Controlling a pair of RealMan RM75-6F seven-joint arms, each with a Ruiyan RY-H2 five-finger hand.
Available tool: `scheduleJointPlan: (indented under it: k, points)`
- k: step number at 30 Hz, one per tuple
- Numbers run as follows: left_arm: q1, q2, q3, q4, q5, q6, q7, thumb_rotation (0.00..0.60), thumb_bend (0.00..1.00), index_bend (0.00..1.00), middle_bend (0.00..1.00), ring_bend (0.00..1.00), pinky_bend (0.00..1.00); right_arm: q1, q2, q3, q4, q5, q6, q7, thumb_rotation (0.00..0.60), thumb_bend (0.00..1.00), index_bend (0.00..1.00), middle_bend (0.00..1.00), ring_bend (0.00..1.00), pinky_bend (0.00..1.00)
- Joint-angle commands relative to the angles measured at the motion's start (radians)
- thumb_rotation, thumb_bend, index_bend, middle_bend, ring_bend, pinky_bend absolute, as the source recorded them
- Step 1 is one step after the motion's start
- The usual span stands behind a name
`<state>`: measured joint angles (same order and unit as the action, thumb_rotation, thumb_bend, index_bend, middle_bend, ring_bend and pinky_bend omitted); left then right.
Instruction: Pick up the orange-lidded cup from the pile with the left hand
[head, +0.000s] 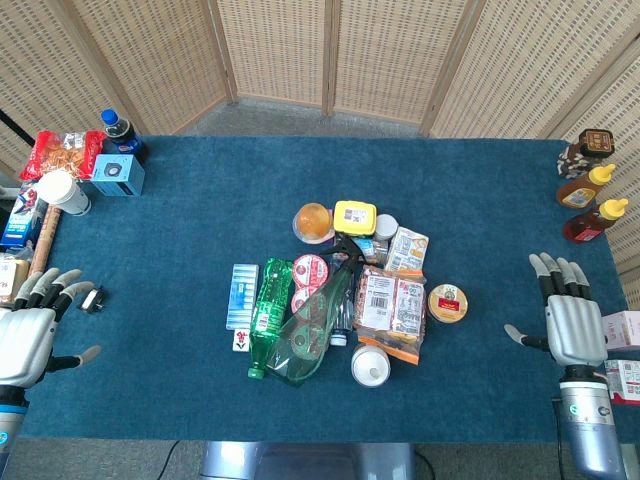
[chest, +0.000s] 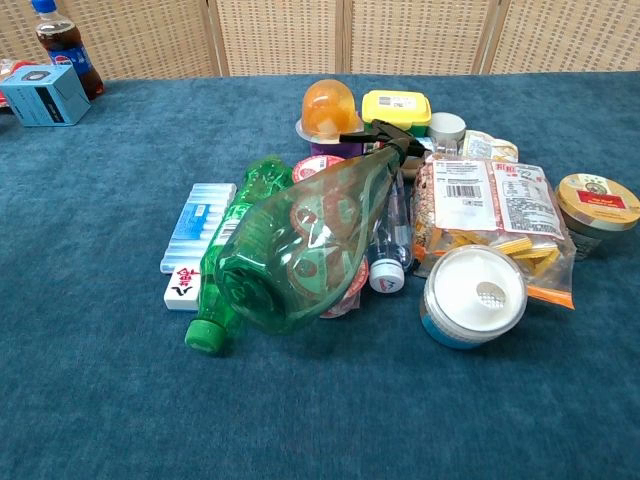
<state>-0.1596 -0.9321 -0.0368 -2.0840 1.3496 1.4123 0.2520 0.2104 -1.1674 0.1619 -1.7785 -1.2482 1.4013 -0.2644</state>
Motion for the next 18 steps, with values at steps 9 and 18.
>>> scheduleJointPlan:
  k: [9, 18]
  points:
    - [-0.005, 0.001, -0.005, 0.003, 0.014, -0.006, 0.0, 0.6, 0.16, 0.2, 0.15, 0.0, 0.0, -0.012, 0.008, -0.003, -0.004, -0.013, 0.013, 0.021, 0.567, 0.0, 0.0, 0.0, 0.0, 0.0]
    - [-0.094, 0.042, -0.055, 0.007, -0.036, -0.134, -0.05, 0.6, 0.16, 0.1, 0.1, 0.0, 0.0, -0.023, 0.012, -0.011, -0.011, -0.018, 0.014, 0.037, 0.566, 0.0, 0.0, 0.0, 0.0, 0.0]
